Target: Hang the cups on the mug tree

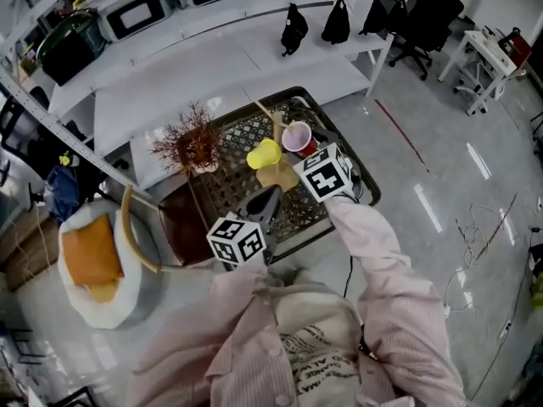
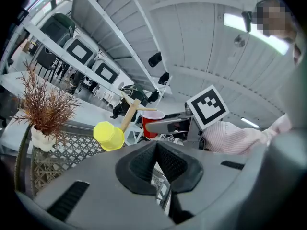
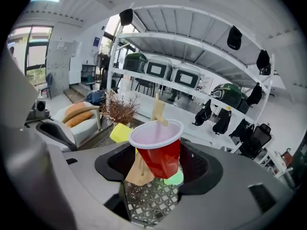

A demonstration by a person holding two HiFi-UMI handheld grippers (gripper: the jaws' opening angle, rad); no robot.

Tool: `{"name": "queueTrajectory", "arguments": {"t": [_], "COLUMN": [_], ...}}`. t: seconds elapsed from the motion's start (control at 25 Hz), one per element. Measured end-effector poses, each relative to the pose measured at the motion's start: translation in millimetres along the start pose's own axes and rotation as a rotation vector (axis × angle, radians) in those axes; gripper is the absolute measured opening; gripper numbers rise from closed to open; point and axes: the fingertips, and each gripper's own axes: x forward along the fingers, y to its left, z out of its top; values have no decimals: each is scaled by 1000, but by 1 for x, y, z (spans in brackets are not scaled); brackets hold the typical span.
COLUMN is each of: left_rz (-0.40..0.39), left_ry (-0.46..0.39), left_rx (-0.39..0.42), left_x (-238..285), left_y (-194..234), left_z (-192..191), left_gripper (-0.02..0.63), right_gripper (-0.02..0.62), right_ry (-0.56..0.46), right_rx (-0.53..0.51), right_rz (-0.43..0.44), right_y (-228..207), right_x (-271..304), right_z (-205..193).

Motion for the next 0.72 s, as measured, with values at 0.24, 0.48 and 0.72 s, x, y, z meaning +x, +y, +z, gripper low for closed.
{"name": "queueTrajectory", "arguments": {"t": [0.24, 0.48, 0.72], "left_rz": [-51, -91, -112], "left_ry": [22, 52, 76], "left_rx": [16, 23, 37], "left_x": [-2, -6, -9], "left_y": [2, 5, 7], "left_z": [1, -1, -7], "left_gripper": [-2, -2, -2], "right_gripper": [285, 285, 285], "right_ry": [67, 126, 173], "right_rx": [-111, -207, -309], "right_rz": [-62, -117, -176], "right_y": [2, 3, 3], "right_x": [-2, 0, 2], "right_z": [5, 9, 16]}}
